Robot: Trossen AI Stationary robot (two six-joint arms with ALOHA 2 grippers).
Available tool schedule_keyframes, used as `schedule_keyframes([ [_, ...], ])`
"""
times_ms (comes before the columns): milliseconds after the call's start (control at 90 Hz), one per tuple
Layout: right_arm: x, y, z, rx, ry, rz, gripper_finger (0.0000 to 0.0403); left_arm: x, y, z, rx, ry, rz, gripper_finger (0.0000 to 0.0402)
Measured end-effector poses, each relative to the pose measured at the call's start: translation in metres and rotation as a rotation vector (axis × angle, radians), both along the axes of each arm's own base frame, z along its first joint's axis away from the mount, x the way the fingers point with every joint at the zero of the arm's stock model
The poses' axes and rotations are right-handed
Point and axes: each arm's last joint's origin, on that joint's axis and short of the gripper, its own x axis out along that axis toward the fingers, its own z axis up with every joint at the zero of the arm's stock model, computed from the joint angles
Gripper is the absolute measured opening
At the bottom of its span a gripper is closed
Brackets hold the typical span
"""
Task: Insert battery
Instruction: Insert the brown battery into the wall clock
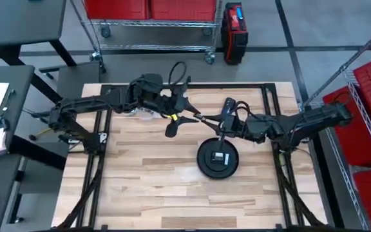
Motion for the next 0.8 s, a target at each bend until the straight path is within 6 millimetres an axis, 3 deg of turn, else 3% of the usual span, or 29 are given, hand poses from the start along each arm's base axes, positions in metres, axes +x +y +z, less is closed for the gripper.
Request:
schedule_keyframes([
  [389,0.0000,0.0000,-0.0002,-0.001,0.002,0.001,0.0034,0.0013,0.0002,-0.0019,-0.010,0.013,0.002,0.0116],
  [667,0.0000,0.0001,-0.0003,-0.004,0.005,0.005,0.0038,0.0013,0.0001,-0.0021,-0.011,0.014,0.000,0.0027],
  [800,-0.0001,0.0006,-0.0004,-0.004,0.005,0.007,0.0042,0.0012,-0.0001,-0.0024,-0.013,0.018,-0.007,0.0026],
])
